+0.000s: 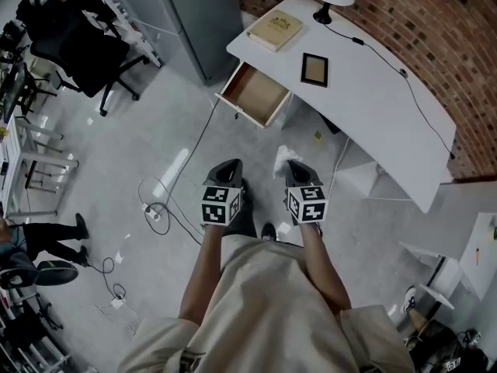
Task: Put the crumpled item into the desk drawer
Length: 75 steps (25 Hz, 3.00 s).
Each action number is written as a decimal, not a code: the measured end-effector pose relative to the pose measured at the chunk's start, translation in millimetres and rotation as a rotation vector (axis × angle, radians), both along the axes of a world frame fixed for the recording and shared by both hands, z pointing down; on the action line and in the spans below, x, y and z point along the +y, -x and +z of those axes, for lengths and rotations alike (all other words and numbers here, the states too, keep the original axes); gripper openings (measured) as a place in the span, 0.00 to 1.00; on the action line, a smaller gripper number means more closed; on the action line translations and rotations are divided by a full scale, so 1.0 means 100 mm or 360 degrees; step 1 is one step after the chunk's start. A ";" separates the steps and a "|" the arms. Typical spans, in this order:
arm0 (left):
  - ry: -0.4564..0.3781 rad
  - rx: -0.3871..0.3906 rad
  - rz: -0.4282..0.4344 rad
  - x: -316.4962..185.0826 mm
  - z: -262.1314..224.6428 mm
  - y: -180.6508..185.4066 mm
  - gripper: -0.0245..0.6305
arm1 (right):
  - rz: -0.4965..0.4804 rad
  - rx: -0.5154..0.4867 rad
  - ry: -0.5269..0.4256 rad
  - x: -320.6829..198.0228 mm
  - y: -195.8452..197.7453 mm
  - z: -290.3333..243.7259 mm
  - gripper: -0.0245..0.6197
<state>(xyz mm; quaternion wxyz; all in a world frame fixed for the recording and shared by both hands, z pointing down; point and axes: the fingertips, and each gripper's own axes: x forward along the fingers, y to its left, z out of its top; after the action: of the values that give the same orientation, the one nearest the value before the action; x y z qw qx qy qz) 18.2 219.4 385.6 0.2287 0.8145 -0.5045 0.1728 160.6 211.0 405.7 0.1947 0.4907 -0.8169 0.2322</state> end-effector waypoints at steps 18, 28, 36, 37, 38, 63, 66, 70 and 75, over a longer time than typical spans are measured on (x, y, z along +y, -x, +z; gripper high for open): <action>0.0066 0.0068 0.0132 -1.51 0.06 0.51 0.06 | 0.0167 0.0056 0.0064 -1.28 0.49 0.10 0.08; 0.0125 0.0055 0.0165 -2.03 0.24 0.91 0.06 | 0.0249 0.0092 0.0125 -1.78 0.76 0.26 0.08; 0.0150 0.0070 0.0142 -2.32 0.32 1.11 0.06 | 0.0279 0.0100 0.0164 -2.00 0.85 0.40 0.08; 0.0160 0.0060 0.0155 -2.33 0.34 1.11 0.06 | 0.0285 0.0098 0.0170 -2.02 0.85 0.42 0.08; 0.0170 0.0050 0.0168 -2.34 0.37 1.11 0.06 | 0.0289 0.0095 0.0178 -2.03 0.86 0.44 0.08; 0.0325 0.0061 -0.0011 -3.03 0.96 0.67 0.06 | -0.0140 0.0235 0.0309 -3.05 0.69 1.12 0.08; 0.0346 0.0071 -0.0029 -3.04 1.11 0.64 0.06 | -0.0228 0.0270 0.0315 -3.12 0.76 1.28 0.08; 0.0358 0.0070 -0.0026 -3.09 1.31 0.60 0.06 | -0.0293 0.0293 0.0330 -3.22 0.83 1.48 0.08; 0.0360 0.0088 -0.0072 -3.11 1.48 0.62 0.06 | -0.0354 0.0318 0.0342 -3.29 0.92 1.68 0.08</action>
<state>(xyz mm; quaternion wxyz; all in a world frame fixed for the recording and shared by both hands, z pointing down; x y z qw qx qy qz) -44.2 -91.5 534.0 0.3368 0.7764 -0.4934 0.2009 69.0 -118.2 573.5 0.3506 0.3943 -0.8133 0.2452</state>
